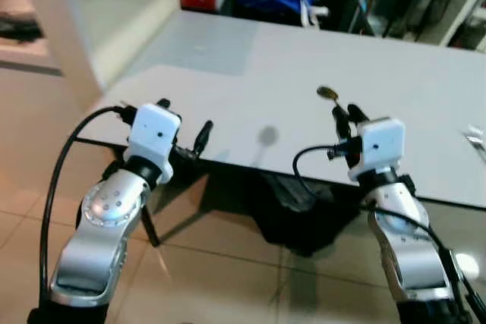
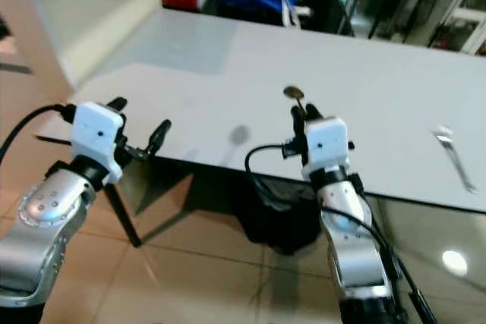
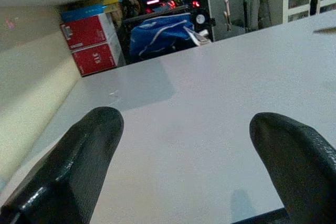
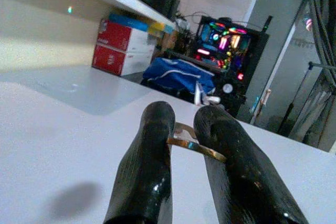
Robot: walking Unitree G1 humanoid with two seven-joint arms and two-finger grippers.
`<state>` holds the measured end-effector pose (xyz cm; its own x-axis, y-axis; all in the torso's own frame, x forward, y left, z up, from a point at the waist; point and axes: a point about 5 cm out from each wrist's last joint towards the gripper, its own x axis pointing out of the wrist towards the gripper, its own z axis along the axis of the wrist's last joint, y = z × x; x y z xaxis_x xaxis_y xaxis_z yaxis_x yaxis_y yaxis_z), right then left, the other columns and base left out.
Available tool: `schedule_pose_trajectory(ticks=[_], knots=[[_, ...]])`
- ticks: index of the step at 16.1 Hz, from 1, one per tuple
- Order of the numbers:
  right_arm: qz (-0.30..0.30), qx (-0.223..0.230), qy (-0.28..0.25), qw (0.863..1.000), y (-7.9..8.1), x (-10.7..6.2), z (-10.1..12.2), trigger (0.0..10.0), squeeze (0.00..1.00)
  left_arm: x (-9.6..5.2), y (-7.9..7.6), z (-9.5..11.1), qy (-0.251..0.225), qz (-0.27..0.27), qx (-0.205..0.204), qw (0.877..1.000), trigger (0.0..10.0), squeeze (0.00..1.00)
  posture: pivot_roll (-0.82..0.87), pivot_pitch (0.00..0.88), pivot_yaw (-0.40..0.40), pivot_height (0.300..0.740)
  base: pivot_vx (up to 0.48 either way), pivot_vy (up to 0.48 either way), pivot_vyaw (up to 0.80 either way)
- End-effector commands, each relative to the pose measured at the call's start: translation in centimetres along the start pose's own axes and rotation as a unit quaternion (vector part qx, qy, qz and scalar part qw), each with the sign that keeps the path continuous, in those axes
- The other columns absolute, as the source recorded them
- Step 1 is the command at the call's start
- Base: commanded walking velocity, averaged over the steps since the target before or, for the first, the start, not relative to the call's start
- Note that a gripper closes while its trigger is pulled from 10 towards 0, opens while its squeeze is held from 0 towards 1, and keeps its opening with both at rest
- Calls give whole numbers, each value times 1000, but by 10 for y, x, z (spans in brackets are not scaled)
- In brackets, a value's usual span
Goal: Setting the table
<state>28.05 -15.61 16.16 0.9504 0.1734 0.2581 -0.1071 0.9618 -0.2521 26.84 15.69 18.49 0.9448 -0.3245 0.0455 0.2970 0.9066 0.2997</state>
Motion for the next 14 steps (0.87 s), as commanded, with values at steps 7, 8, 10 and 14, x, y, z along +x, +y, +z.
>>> schedule_pose_trajectory(ticks=[7,8,10,14], knots=[[-18,28,15,999,-6,1,-5,10000,0,4,-2,2,3,-4,-5,1000,10000,0,75,20,-11,740,0,-480,0],[-16,44,23,999,-3,1,-7,10000,0,5,-1,1,11,0,-8,1000,10000,0,76,23,-9,740,0,480,0],[-16,57,25,998,-1,2,-7,10000,0,6,1,0,18,6,-11,1000,10000,0,78,25,-7,740,0,480,-419],[6,68,21,997,8,7,-5,10000,0,6,6,1,19,20,-9,1000,10000,0,86,32,-6,740,0,480,-400]])
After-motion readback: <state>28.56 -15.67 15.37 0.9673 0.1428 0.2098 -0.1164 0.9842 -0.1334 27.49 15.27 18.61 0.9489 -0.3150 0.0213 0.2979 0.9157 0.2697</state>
